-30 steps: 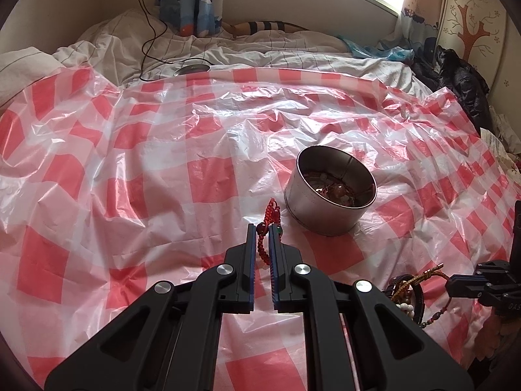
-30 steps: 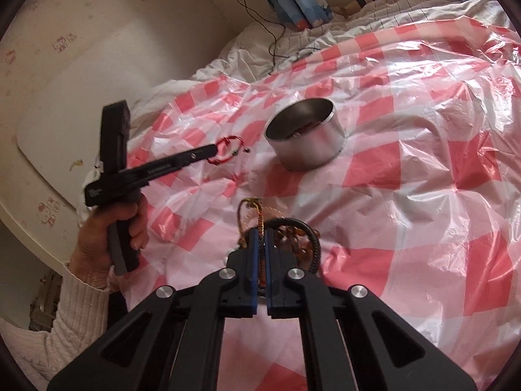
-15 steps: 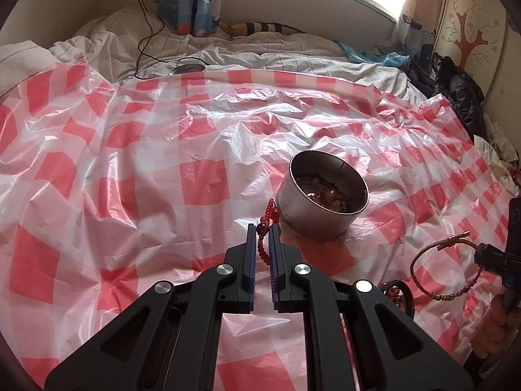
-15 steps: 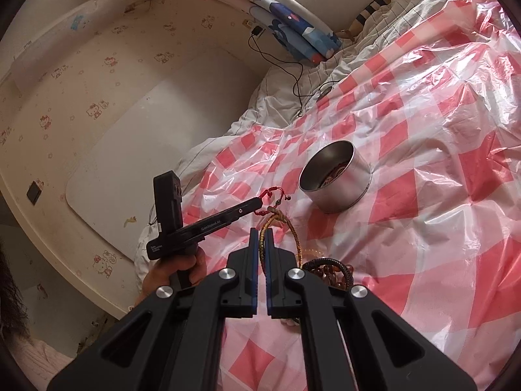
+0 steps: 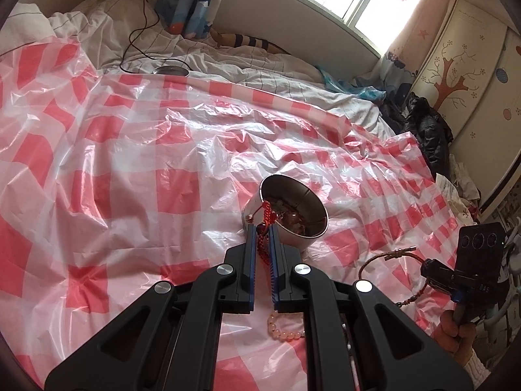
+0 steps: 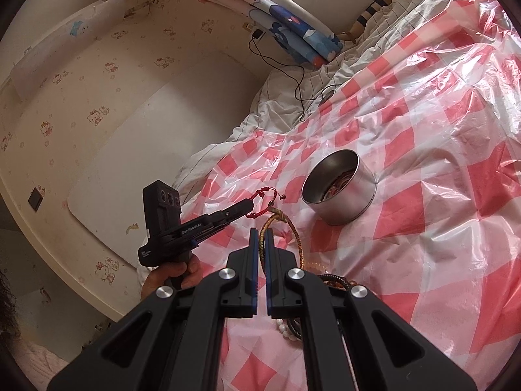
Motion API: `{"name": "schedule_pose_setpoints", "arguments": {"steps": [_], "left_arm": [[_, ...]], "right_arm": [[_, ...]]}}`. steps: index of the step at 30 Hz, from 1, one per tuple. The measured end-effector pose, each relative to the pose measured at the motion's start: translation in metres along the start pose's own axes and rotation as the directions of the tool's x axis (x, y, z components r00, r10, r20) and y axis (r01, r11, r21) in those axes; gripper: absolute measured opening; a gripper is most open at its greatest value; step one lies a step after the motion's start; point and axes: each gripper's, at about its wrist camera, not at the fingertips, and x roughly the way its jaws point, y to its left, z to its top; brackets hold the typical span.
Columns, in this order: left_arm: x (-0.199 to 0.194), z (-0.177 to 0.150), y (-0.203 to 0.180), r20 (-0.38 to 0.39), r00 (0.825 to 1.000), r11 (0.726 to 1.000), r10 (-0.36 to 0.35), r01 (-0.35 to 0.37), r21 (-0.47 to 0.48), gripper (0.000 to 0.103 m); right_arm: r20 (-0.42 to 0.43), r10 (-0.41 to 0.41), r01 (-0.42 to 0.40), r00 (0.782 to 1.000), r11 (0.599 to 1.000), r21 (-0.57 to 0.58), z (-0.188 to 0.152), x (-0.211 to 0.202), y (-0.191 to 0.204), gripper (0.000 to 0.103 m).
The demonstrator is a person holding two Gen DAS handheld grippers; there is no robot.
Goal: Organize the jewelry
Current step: 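Carry both held bracelets over the silver tin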
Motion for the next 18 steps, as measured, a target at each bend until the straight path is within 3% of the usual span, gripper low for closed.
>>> {"name": "schedule_pose_setpoints", "arguments": {"steps": [6,11,18], "left_arm": [[0.012,0.008,-0.019,0.01,0.998,0.997,-0.063,0.062,0.039,0.007],[0.032,0.014,-0.027,0.013,0.99,0.99,-0.139,0.139,0.001,0.007],[0.064,0.018,-0.034,-0.035,0.989,0.989,-0.145,0.145,-0.013,0.007]], "right_arm": [[0.008,-0.011,0.011,1.0,1.0,-0.011,0.019,0.003,-0.001,0.004],[0.019,-0.012,0.012,1.0,1.0,-0.009,0.042,0.016,-0.005,0.004],[0.034,-0.02,0.02,0.999,1.0,-0.012,0.072,0.045,-0.01,0.004]]}}
